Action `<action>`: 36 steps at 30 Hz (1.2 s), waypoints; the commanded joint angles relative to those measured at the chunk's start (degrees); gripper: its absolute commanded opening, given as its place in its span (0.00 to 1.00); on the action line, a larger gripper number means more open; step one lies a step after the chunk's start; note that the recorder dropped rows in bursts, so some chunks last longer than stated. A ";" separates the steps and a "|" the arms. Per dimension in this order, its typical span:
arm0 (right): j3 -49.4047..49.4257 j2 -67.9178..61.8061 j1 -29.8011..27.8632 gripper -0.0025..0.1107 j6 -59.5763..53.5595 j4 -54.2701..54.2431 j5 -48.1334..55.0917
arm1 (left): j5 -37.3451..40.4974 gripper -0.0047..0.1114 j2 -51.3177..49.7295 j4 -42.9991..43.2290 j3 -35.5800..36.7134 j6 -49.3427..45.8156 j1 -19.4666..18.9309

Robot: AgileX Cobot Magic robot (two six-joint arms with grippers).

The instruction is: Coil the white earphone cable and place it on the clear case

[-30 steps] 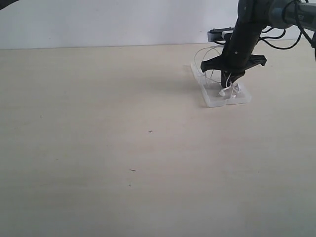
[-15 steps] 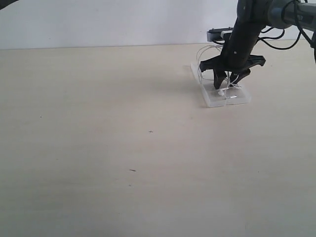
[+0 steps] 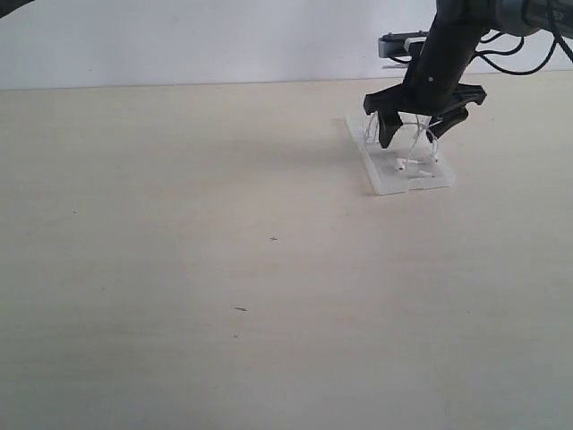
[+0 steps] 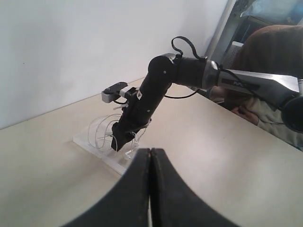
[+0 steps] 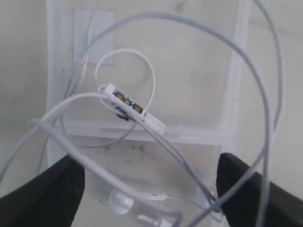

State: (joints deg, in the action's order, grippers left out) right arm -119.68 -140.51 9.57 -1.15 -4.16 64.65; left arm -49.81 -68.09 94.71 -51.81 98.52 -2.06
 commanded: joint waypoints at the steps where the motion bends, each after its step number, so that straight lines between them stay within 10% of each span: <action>1: -0.23 1.46 -0.19 0.69 -0.63 -0.07 0.02 | 0.66 0.04 0.32 -0.97 0.31 -0.24 -0.06; 36: -0.23 7.85 -0.19 0.79 -3.63 -3.48 2.57 | 0.66 0.04 0.32 -1.10 0.31 -0.39 -0.06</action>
State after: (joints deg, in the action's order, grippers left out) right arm -119.68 -133.91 9.57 -4.16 -7.62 66.59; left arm -49.81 -68.09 94.71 -51.81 98.29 -2.06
